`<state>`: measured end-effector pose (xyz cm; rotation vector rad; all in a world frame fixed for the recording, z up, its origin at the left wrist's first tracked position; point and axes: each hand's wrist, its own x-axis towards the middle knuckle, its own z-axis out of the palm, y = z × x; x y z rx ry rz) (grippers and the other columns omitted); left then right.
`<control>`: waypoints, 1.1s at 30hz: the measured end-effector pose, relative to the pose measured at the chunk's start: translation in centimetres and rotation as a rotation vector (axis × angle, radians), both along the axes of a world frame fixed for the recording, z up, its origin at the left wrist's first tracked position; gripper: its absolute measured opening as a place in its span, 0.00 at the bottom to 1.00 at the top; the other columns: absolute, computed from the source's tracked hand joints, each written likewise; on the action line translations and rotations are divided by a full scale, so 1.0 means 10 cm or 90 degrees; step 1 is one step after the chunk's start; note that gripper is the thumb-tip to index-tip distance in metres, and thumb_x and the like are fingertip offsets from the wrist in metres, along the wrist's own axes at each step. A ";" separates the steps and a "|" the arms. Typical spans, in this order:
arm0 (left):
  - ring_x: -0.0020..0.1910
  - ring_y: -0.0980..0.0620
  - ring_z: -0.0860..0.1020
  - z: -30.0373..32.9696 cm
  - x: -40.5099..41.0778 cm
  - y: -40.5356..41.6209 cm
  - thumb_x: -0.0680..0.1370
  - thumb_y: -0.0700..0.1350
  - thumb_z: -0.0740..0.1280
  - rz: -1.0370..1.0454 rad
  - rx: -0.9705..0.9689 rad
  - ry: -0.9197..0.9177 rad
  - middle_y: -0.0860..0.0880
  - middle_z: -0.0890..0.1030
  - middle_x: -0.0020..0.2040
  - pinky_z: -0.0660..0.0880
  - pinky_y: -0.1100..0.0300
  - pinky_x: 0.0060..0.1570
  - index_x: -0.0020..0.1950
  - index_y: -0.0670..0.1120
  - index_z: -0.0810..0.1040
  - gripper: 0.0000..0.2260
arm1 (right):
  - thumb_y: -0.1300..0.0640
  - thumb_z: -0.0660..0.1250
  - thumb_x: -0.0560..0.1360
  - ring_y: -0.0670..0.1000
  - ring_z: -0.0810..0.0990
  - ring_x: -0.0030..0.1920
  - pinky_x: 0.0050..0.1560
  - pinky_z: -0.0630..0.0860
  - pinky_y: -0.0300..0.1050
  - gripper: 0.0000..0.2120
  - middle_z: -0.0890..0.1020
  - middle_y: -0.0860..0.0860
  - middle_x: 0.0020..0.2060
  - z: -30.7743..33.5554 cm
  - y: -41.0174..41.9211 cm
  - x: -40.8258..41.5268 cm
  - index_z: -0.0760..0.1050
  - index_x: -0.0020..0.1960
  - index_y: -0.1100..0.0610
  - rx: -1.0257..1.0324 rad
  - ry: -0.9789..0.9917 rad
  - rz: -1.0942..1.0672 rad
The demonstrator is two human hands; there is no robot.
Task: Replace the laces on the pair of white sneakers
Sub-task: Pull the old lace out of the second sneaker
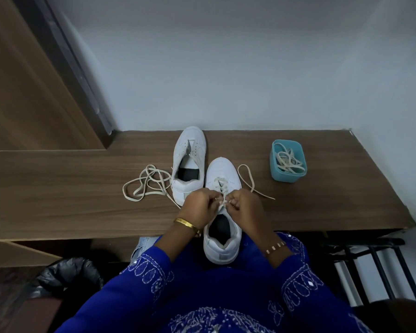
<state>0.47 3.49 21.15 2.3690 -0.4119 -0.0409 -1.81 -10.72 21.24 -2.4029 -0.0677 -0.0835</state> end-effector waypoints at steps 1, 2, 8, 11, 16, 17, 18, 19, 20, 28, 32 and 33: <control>0.45 0.45 0.78 0.00 0.02 0.01 0.74 0.38 0.67 -0.017 -0.002 0.007 0.41 0.82 0.44 0.68 0.61 0.42 0.47 0.40 0.82 0.05 | 0.64 0.67 0.72 0.41 0.67 0.31 0.34 0.61 0.33 0.04 0.72 0.52 0.35 0.00 0.01 0.01 0.78 0.45 0.64 0.003 0.000 -0.002; 0.44 0.45 0.78 0.00 0.03 0.02 0.74 0.38 0.67 -0.034 -0.003 0.015 0.41 0.81 0.43 0.69 0.61 0.42 0.46 0.40 0.81 0.04 | 0.65 0.66 0.71 0.44 0.68 0.32 0.33 0.63 0.32 0.03 0.72 0.51 0.35 0.00 0.02 0.02 0.78 0.44 0.64 0.008 0.004 -0.004; 0.44 0.42 0.75 -0.04 0.05 0.00 0.73 0.32 0.61 -0.072 -0.030 0.064 0.39 0.78 0.43 0.64 0.62 0.38 0.44 0.37 0.75 0.05 | 0.68 0.65 0.70 0.42 0.70 0.31 0.33 0.66 0.27 0.04 0.73 0.49 0.32 -0.01 0.02 0.09 0.76 0.40 0.61 0.078 0.059 -0.009; 0.40 0.48 0.74 -0.08 0.05 0.02 0.72 0.39 0.58 -0.068 -0.084 0.088 0.45 0.75 0.39 0.64 0.61 0.38 0.41 0.45 0.72 0.04 | 0.67 0.66 0.72 0.42 0.71 0.29 0.34 0.68 0.30 0.11 0.74 0.46 0.29 -0.03 -0.03 0.14 0.73 0.34 0.55 0.147 0.138 -0.054; 0.35 0.59 0.70 -0.19 0.00 0.07 0.73 0.42 0.59 0.014 -0.216 0.142 0.55 0.71 0.34 0.67 0.61 0.40 0.37 0.52 0.67 0.06 | 0.69 0.64 0.74 0.44 0.73 0.29 0.32 0.72 0.34 0.11 0.75 0.51 0.30 -0.06 -0.08 0.08 0.72 0.37 0.56 0.333 0.205 -0.117; 0.36 0.58 0.71 -0.20 -0.01 0.07 0.74 0.41 0.61 0.005 -0.230 0.142 0.54 0.72 0.35 0.68 0.62 0.41 0.38 0.52 0.68 0.07 | 0.68 0.65 0.74 0.42 0.73 0.28 0.32 0.71 0.33 0.11 0.75 0.51 0.30 -0.07 -0.07 0.08 0.72 0.37 0.55 0.326 0.191 -0.113; 0.37 0.57 0.72 -0.20 -0.02 0.07 0.74 0.40 0.63 -0.005 -0.239 0.144 0.53 0.73 0.37 0.70 0.64 0.42 0.40 0.52 0.70 0.07 | 0.68 0.66 0.73 0.40 0.72 0.26 0.31 0.70 0.31 0.11 0.74 0.50 0.29 -0.07 -0.06 0.08 0.72 0.37 0.54 0.317 0.175 -0.105; 0.37 0.56 0.72 -0.21 -0.03 0.07 0.73 0.42 0.65 -0.018 -0.241 0.142 0.52 0.74 0.38 0.70 0.65 0.42 0.41 0.52 0.71 0.06 | 0.68 0.67 0.72 0.39 0.72 0.25 0.31 0.70 0.30 0.12 0.73 0.50 0.28 -0.07 -0.04 0.07 0.72 0.38 0.53 0.306 0.163 -0.096; 0.37 0.56 0.73 -0.20 -0.03 0.07 0.72 0.44 0.66 -0.025 -0.230 0.133 0.50 0.74 0.39 0.71 0.65 0.42 0.43 0.51 0.72 0.04 | 0.67 0.68 0.71 0.39 0.71 0.25 0.31 0.69 0.29 0.12 0.72 0.49 0.28 -0.08 -0.03 0.07 0.72 0.38 0.52 0.290 0.152 -0.091; 0.33 0.56 0.71 -0.17 -0.03 0.01 0.75 0.39 0.65 0.091 -0.320 0.213 0.49 0.73 0.33 0.68 0.63 0.38 0.36 0.45 0.72 0.08 | 0.65 0.64 0.75 0.47 0.71 0.32 0.34 0.69 0.36 0.09 0.74 0.52 0.31 0.02 -0.02 0.09 0.73 0.36 0.58 0.445 0.258 -0.167; 0.22 0.60 0.71 -0.09 0.04 -0.01 0.77 0.33 0.58 0.224 -0.523 0.423 0.49 0.75 0.26 0.67 0.64 0.29 0.29 0.43 0.69 0.16 | 0.62 0.60 0.76 0.48 0.72 0.35 0.38 0.69 0.40 0.08 0.75 0.52 0.34 0.11 -0.10 0.14 0.73 0.38 0.59 0.637 0.430 -0.232; 0.21 0.60 0.72 -0.06 0.06 -0.01 0.77 0.34 0.57 0.243 -0.564 0.451 0.50 0.77 0.25 0.69 0.65 0.27 0.29 0.43 0.68 0.16 | 0.61 0.59 0.75 0.48 0.71 0.35 0.37 0.69 0.41 0.09 0.76 0.52 0.34 0.14 -0.11 0.16 0.71 0.36 0.58 0.653 0.435 -0.235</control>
